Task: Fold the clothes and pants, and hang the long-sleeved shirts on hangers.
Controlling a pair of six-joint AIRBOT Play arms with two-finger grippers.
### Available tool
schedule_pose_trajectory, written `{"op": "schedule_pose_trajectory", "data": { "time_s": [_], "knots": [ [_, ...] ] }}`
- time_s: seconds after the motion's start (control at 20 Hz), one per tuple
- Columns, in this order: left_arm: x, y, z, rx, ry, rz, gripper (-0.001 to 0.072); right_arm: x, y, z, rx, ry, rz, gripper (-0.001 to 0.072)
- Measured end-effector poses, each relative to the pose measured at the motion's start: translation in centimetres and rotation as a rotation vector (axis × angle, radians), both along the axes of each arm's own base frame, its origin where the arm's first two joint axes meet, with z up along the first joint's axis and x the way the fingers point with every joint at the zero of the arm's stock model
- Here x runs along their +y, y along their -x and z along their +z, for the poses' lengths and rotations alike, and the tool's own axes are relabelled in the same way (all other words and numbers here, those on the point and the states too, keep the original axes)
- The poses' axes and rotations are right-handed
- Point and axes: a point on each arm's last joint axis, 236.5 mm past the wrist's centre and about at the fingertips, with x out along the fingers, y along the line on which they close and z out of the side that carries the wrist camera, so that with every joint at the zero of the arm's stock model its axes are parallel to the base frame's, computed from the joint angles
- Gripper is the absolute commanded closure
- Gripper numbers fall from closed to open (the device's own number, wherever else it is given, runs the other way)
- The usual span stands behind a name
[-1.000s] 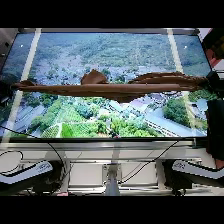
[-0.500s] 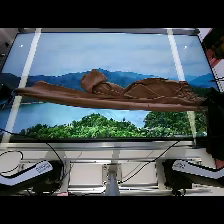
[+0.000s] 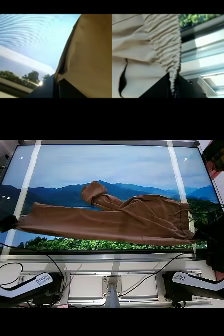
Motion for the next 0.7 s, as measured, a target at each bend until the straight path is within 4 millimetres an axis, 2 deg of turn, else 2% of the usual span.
{"op": "schedule_pose_trajectory", "data": {
  "time_s": [0.2,0.45,0.5,0.55,0.6,0.65,0.7],
  "knots": [
    [-0.2,2.4,-2.1,0.133,0.030,-0.023,0.0692,0.4,1.7,-1.1,0.053,-0.005,0.012,0.0682],
    [-0.4,3.3,-3.4,0.192,0.059,0.000,0.0690,0.5,2.2,-1.5,0.069,-0.008,0.015,0.0675],
    [-0.4,3.4,-3.6,0.199,0.063,0.006,0.0689,0.5,2.2,-1.5,0.071,-0.008,0.016,0.0581],
    [-0.4,3.5,-3.7,0.202,0.066,0.011,0.0688,0.5,2.3,-1.6,0.072,-0.009,0.016,0.0410],
    [-0.5,3.5,-3.8,0.207,0.069,0.011,0.0661,0.5,2.3,-1.6,0.073,-0.008,0.018,0.0297],
    [-0.6,3.6,-3.9,0.212,0.073,0.011,0.0468,0.5,2.3,-1.6,0.073,-0.008,0.019,0.0291],
    [-0.6,3.8,-3.9,0.218,0.078,0.013,0.0141,0.5,2.3,-1.6,0.072,-0.008,0.019,0.0291]
  ]
}}
